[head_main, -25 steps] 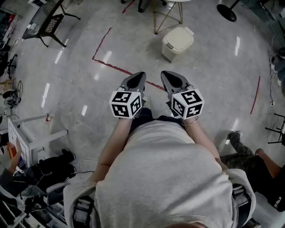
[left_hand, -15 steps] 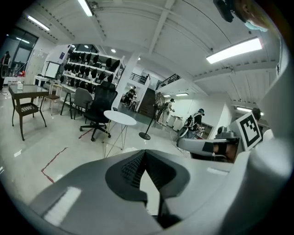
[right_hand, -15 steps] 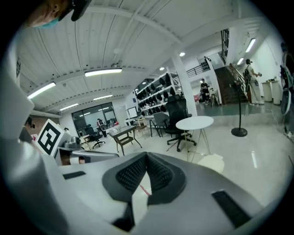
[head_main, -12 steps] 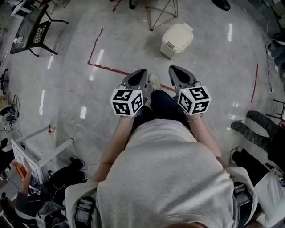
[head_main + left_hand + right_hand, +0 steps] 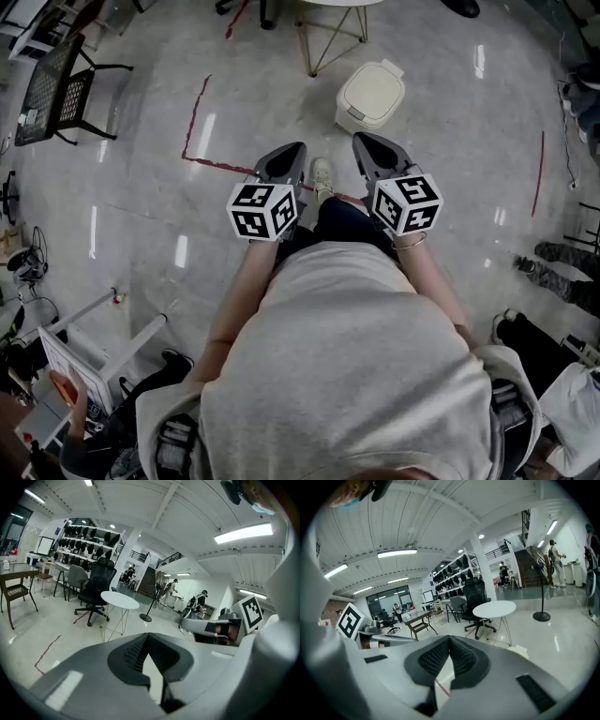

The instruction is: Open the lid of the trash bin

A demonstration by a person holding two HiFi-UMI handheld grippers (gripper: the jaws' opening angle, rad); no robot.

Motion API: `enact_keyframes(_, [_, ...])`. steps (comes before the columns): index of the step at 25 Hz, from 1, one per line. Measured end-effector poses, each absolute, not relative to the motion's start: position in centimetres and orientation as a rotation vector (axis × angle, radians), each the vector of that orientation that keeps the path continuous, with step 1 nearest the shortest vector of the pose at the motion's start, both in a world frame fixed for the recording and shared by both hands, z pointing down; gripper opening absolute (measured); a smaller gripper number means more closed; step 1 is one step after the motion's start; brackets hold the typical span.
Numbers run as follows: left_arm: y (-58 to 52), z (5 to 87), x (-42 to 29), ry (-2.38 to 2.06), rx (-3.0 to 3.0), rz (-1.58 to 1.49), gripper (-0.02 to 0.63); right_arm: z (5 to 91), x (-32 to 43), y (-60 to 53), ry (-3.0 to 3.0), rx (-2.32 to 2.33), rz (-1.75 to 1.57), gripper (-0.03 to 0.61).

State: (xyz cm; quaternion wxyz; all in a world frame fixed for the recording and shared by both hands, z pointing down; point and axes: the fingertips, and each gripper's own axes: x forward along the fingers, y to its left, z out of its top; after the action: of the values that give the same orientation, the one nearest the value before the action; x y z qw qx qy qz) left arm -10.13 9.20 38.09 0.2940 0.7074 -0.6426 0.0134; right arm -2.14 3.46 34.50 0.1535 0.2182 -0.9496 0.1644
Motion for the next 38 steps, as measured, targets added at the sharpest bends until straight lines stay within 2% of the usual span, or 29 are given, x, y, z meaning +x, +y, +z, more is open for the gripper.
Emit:
enact_keyframes(9, [-3.0,37.4,-13.1,-1.628,1.955,0.094,0.008,33.8,-6.3,-7.2,-2.721,0.651,0.499,0.008])
enact_keyframes(17, [-8.9,38.0,-12.4,-1.524,1.986,0.154,0.009,34.8,-4.4,-13.3,-2.654,0.778,0.572,0.008])
enact_keyframes(25, [-11.5,39.9,-11.4,-1.41,2.018,0.228,0.009,37.4,-1.2,-14.5,-2.542,0.92,0.668,0.008])
enact_keyframes(38, [-12.1,44.8,-11.7,-1.195,2.025,0.298,0.008,42.8,-1.1,-14.1,-2.369,1.034,0.761,0.008])
